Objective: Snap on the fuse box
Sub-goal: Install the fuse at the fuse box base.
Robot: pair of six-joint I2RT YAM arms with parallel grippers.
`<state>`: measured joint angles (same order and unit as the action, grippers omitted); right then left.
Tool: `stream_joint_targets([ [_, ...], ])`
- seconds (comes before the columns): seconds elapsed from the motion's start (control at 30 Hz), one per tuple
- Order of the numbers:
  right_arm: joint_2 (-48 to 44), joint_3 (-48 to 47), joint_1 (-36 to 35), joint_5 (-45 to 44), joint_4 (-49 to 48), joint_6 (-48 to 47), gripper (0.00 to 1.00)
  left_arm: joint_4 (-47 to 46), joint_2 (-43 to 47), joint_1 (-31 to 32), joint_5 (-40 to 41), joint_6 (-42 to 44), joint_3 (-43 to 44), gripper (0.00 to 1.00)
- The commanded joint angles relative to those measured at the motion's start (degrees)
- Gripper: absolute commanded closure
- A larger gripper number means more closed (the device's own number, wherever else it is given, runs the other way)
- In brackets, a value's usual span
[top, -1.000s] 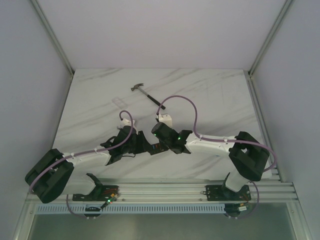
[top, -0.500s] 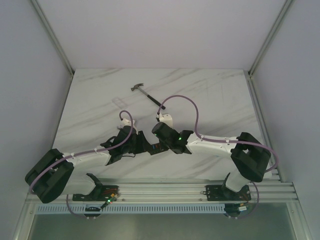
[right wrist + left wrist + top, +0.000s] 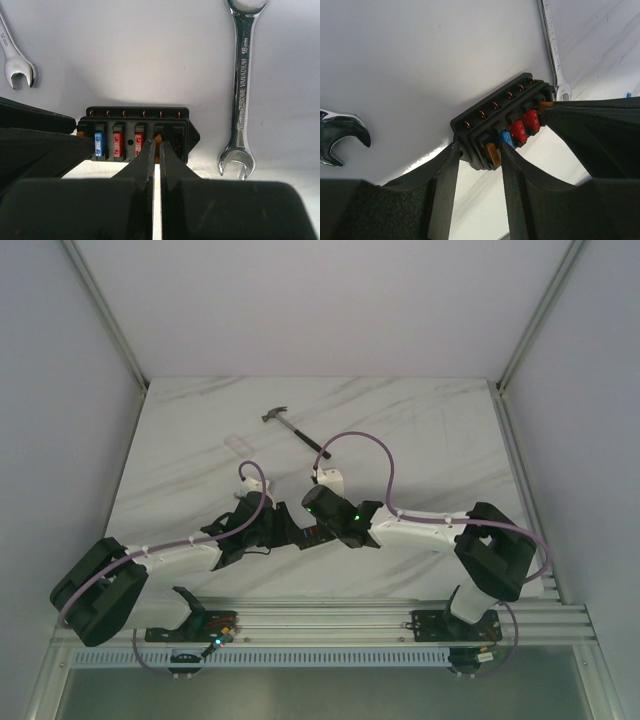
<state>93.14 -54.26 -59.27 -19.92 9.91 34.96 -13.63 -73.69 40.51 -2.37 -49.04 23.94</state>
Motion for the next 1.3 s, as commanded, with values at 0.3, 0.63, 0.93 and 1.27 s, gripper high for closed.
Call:
stream_joint_targets([
  [0.3, 3.1, -3.2, -0.8, -2.2, 8.1, -1.9, 1.00, 0.9, -0.6, -0.3, 0.2, 0.6, 1.0, 0.55],
  [0.63, 5.3, -6.4, -1.6, -1.7, 11.4, -3.6, 1.00, 0.9, -0.6, -0.6, 0.2, 0.0, 0.6, 0.57],
  [0.93, 3.2, -7.4, -1.6, -3.4, 11.8, -2.6, 1.00, 0.9, -0.5, -0.8, 0.1, -0.1, 0.4, 0.57],
  [1.27, 2.0, -7.6, -1.6, -4.9, 11.5, -1.2, 1.00, 0.9, -0.2, -0.9, 0.0, -0.3, 0.3, 0.57],
])
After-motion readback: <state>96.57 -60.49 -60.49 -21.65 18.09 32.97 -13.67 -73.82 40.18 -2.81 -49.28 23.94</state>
